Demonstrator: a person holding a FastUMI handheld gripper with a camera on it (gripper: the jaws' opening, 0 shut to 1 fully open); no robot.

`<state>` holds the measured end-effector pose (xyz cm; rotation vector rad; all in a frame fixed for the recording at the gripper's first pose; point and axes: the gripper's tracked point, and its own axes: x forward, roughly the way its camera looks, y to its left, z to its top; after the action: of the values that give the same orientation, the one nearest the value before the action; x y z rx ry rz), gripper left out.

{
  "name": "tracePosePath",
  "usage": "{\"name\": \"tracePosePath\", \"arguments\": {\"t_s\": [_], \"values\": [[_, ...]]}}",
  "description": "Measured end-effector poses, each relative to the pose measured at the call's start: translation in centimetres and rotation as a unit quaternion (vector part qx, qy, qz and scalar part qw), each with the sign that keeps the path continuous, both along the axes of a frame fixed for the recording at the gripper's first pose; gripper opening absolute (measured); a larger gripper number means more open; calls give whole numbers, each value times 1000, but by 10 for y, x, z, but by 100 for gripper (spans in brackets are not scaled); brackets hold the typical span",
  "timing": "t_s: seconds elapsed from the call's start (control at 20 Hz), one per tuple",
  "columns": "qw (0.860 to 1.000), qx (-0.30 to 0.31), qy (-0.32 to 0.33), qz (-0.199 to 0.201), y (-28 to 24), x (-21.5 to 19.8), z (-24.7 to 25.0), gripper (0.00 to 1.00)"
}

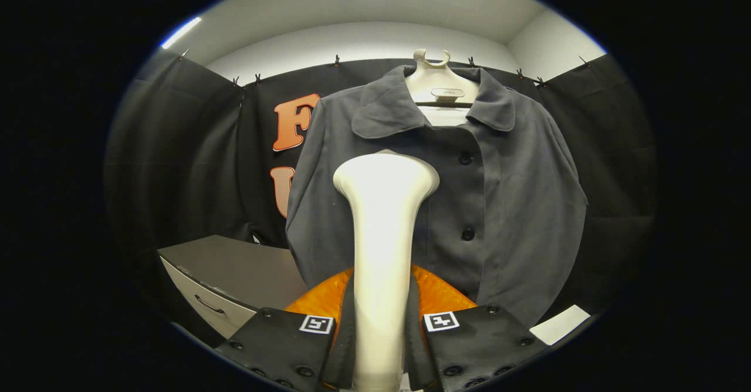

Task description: Iron the clothes twice with a garment steamer, once on the left side and once on the right side.

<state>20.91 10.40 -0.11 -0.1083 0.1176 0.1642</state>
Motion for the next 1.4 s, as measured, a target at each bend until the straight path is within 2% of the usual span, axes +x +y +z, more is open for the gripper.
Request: {"name": "tracePosePath", "arguments": {"t_s": [0.55,1.4], "values": [[1000,-1,28,-7,-4,-15,-40,42],[993,-9,112,-33,-26,-38,-133,42]]}}
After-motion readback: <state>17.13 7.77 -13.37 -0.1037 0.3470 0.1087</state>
